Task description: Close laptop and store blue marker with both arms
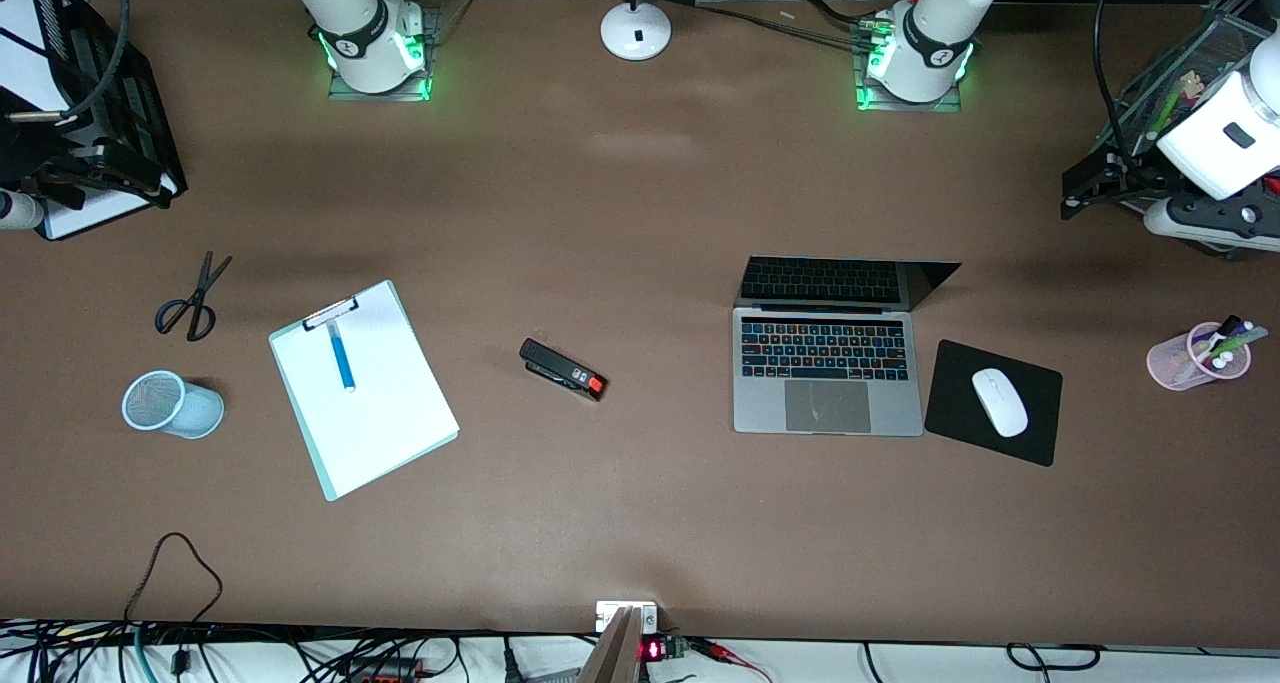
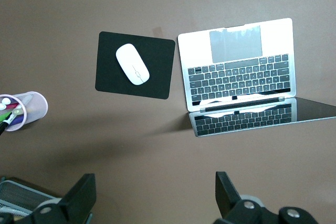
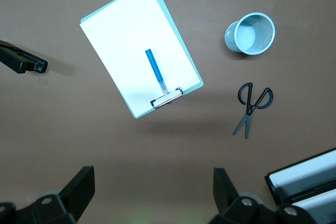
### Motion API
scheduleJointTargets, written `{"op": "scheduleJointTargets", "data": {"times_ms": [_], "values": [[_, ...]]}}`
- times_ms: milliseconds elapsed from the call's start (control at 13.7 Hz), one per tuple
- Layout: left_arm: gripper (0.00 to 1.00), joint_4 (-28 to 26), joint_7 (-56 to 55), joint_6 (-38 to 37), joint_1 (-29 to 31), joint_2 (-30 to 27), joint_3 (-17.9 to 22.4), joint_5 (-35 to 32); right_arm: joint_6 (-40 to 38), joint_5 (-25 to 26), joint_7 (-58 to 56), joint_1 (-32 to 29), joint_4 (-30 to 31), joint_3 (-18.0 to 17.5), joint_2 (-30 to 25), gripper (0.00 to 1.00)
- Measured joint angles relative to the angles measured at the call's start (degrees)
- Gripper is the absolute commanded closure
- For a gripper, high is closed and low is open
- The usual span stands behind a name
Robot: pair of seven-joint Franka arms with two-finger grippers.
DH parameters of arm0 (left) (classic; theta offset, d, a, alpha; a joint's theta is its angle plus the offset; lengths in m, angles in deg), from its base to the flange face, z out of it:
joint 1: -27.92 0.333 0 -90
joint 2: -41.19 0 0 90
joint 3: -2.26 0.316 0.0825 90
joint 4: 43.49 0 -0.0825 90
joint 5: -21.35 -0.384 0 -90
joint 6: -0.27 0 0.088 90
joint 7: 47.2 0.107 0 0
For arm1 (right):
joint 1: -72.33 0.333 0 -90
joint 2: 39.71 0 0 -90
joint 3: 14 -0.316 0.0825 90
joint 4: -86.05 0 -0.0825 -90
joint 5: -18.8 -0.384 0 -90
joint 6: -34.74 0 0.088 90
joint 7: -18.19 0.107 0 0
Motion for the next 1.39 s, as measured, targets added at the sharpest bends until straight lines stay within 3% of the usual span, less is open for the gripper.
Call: {"op": "scheduleJointTargets", "data": {"times_ms": [731,804,950,1023,1242,1388], "values": [[0.0,0.7,0.0,-0.4,0.0,0.4,0.0,0.0,-0.5,0.0,0.0,0.2,0.1,-0.1,2.3,0.0],[0.1,0.7,-0.1,-1.1,0.0,0.6,0.0,0.0,-0.1,0.0,0.0,0.4,0.1,-0.1,3.3,0.0],[0.67,0.8,-1.2,-2.9,-0.1,1.2,-0.1,0.0,2.6,0.0,0.0,1.0,0.2,-0.2,5.8,0.0],[0.8,0.8,-1.8,-3.5,-0.2,1.6,-0.1,0.0,4.5,0.0,0.0,1.0,0.1,-0.2,6.9,0.0],[0.98,0.8,-2.6,-5.2,-0.4,2.3,-0.1,0.0,7.8,0.0,-2.6,1.1,0.1,-0.2,10.0,0.0],[1.0,0.8,-2.7,-5.3,-0.6,2.5,-0.4,0.0,11.4,0.0,-4.4,1.1,0.2,-0.2,12.3,0.0]]}}
